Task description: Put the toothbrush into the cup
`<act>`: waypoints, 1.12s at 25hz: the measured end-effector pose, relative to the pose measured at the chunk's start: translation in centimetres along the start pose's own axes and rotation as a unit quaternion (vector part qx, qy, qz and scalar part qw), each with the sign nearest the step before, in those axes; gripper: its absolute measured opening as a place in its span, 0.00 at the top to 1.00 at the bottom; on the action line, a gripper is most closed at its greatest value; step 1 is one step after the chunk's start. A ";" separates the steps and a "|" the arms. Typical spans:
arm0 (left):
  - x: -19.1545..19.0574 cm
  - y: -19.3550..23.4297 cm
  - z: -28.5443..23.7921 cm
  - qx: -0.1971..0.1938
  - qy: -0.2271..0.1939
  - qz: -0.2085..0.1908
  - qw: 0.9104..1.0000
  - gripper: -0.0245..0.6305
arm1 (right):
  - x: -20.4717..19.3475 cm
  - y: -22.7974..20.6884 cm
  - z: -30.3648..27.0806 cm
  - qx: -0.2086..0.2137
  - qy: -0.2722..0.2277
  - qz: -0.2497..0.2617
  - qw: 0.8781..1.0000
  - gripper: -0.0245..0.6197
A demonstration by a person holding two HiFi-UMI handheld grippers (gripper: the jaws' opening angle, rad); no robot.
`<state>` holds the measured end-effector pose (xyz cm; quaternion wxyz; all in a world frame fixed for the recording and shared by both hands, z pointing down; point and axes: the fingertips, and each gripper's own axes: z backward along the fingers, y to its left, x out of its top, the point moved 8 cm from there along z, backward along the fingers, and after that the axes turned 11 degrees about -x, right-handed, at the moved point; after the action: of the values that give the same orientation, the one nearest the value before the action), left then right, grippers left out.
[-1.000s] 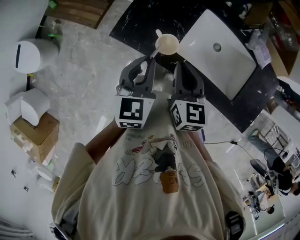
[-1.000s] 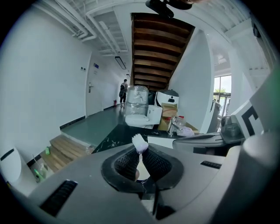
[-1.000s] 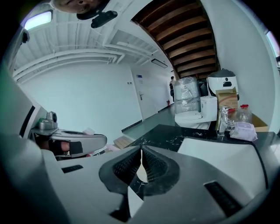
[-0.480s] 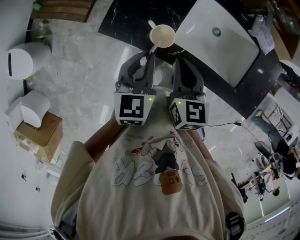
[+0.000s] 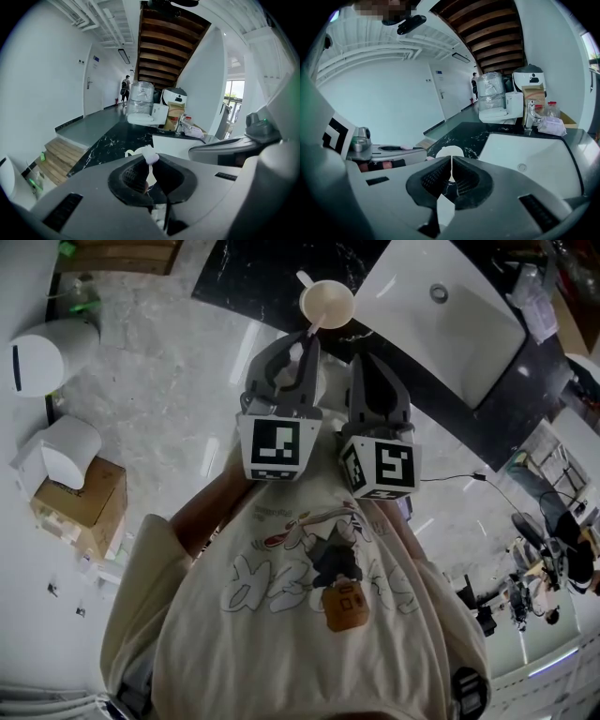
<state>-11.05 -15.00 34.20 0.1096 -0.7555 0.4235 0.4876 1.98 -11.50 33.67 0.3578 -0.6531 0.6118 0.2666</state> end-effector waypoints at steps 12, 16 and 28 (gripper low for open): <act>-1.0 -1.2 -1.1 -0.018 -0.006 -0.010 1.000 0.73 | -0.3 -0.6 0.7 0.003 -0.002 0.005 1.000 0.92; -1.2 -1.2 -0.8 -0.007 -0.009 -0.005 1.000 0.72 | -0.4 -0.7 0.8 0.008 -0.005 0.008 1.000 0.93; -1.2 -1.1 0.0 0.022 -0.019 0.000 1.000 0.70 | 0.2 -0.7 0.7 0.032 -0.018 0.022 0.999 0.92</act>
<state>-10.43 -13.63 34.90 0.1342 -0.7436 0.4320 0.4923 2.80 -11.12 33.21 0.3835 -0.6228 0.6277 0.2665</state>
